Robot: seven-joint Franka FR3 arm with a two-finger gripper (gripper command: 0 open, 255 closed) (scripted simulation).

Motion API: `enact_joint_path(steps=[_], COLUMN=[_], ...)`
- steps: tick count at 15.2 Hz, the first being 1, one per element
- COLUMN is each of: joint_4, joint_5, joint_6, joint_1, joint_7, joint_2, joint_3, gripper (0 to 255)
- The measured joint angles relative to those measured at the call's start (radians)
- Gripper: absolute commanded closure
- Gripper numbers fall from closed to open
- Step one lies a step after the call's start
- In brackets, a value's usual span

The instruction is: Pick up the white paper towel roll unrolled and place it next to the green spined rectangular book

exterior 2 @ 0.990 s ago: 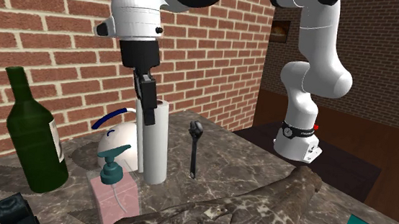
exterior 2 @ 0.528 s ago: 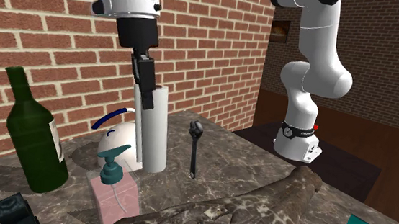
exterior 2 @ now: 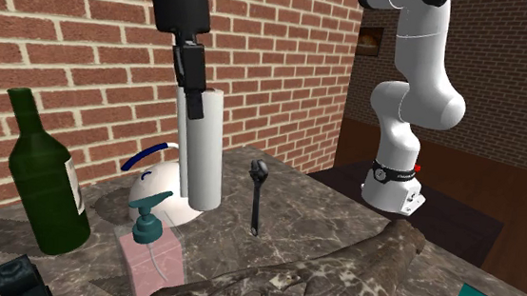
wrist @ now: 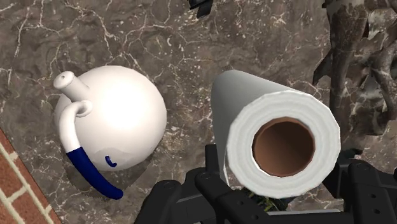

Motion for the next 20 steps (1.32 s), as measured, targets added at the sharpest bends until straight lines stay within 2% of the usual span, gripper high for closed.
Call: enact_joint_path(steps=[10,20], joint_4=[0.17,0.412], joint_5=[-0.001,-0.001], joint_6=[-0.146,-0.319], joint_1=[-0.002,-0.002], joint_7=[0.006,0.014], joint_2=[0.023,0.092], joint_3=[0.0,0.0], gripper=[255,255])
